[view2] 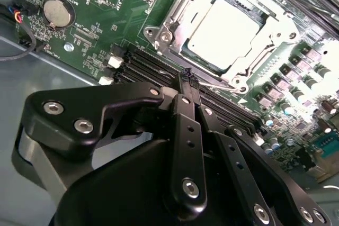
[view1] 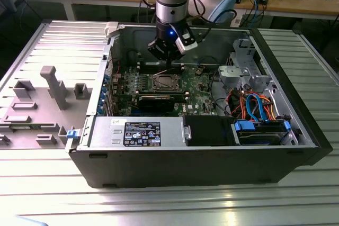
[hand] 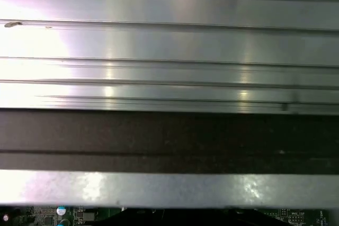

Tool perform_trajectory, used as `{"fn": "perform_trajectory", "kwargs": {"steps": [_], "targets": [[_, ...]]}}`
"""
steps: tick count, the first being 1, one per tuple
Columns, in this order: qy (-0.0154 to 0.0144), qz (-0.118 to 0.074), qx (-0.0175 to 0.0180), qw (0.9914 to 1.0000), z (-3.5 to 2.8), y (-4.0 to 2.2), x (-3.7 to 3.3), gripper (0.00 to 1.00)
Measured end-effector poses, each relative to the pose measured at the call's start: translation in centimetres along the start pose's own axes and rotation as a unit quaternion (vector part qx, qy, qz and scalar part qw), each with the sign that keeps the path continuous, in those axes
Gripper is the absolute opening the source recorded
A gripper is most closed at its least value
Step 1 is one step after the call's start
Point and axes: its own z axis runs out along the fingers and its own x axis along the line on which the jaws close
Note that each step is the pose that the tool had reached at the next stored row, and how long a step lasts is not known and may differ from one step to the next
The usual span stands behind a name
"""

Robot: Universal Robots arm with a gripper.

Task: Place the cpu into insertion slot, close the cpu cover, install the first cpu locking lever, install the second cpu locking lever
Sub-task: 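Install the first cpu locking lever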

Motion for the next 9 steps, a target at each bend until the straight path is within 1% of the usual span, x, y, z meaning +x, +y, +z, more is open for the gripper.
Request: {"fn": "perform_trajectory", "kwargs": {"steps": [7,9], "targets": [[-0.0002,0.003,0.0001,1.00000,0.58,-0.04,-0.56,0.11],[-0.0002,0.003,0.0001,0.99999,0.77,-0.05,-0.60,0.11]]}}
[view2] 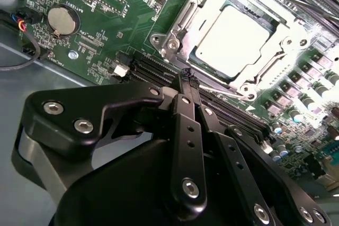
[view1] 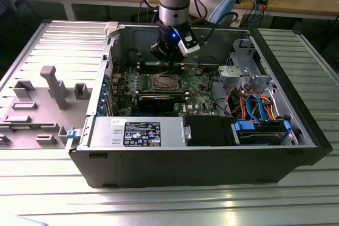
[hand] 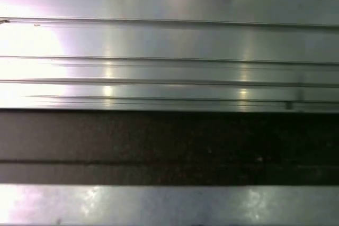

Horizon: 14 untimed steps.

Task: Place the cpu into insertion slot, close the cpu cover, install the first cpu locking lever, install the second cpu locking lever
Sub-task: 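Install the first cpu locking lever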

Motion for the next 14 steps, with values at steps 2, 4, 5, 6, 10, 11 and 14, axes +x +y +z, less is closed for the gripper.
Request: {"fn": "perform_trajectory", "kwargs": {"steps": [2,4,5,6,10,11,14], "targets": [[0.0000,0.000,0.0000,1.00000,0.10,0.00,0.00,0.11],[0.0000,0.000,0.0000,1.00000,0.20,-0.01,0.01,0.11],[0.0000,0.000,0.0000,1.00000,0.27,-0.01,0.01,0.11],[0.0000,0.000,0.0000,1.00000,0.38,-0.02,0.01,0.11],[0.0000,0.000,0.0000,1.00000,0.83,-0.04,-0.04,0.11],[0.0001,0.000,0.0000,1.00000,0.94,-0.05,-0.07,0.11],[0.0000,0.001,0.0001,1.00000,1.12,-0.06,-0.13,0.11]]}}
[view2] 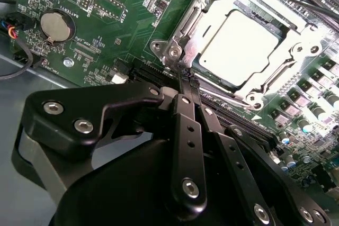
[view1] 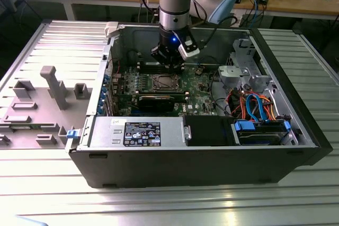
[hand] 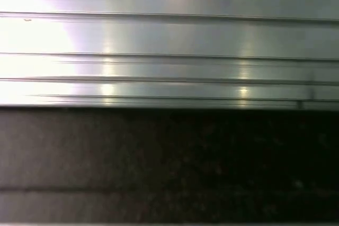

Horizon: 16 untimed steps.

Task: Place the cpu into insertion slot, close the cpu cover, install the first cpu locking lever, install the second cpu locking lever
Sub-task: 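Install the first cpu locking lever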

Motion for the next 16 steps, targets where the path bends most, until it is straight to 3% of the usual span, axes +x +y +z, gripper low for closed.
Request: {"fn": "perform_trajectory", "kwargs": {"steps": [6,11,16], "targets": [[-0.0001,0.000,0.0006,1.00000,-0.11,0.01,-0.03,0.11],[0.0001,0.000,0.0084,0.99997,-0.02,0.03,-0.12,0.11],[0.0003,-0.001,0.0122,0.99992,0.14,0.06,-0.20,0.11]]}}
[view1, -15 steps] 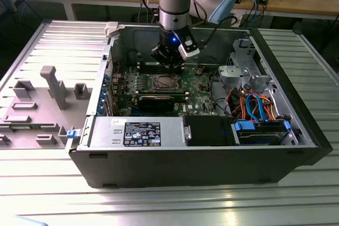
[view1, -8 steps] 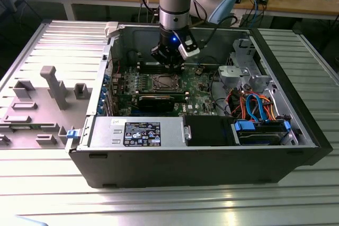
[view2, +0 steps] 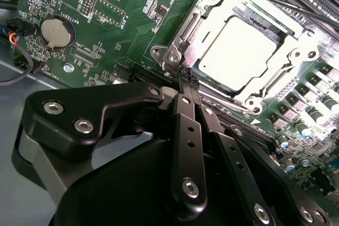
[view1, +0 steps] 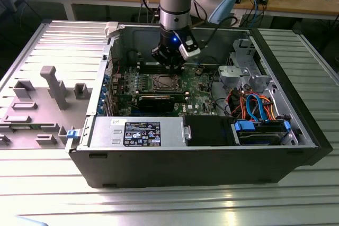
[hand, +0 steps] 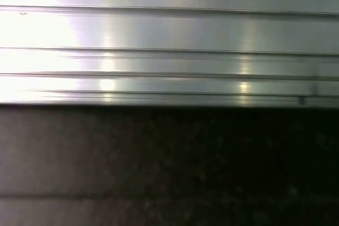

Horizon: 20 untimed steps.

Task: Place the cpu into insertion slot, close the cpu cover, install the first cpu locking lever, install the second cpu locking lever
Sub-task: 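Install the first cpu locking lever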

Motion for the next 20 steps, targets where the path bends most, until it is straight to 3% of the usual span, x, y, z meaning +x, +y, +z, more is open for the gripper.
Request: {"fn": "perform_trajectory", "kwargs": {"steps": [10,20], "targets": [[-0.0001,0.000,0.0017,1.00000,0.30,0.02,0.01,0.11],[-0.0001,0.000,0.0015,1.00000,-0.31,0.07,-0.01,0.11]]}}
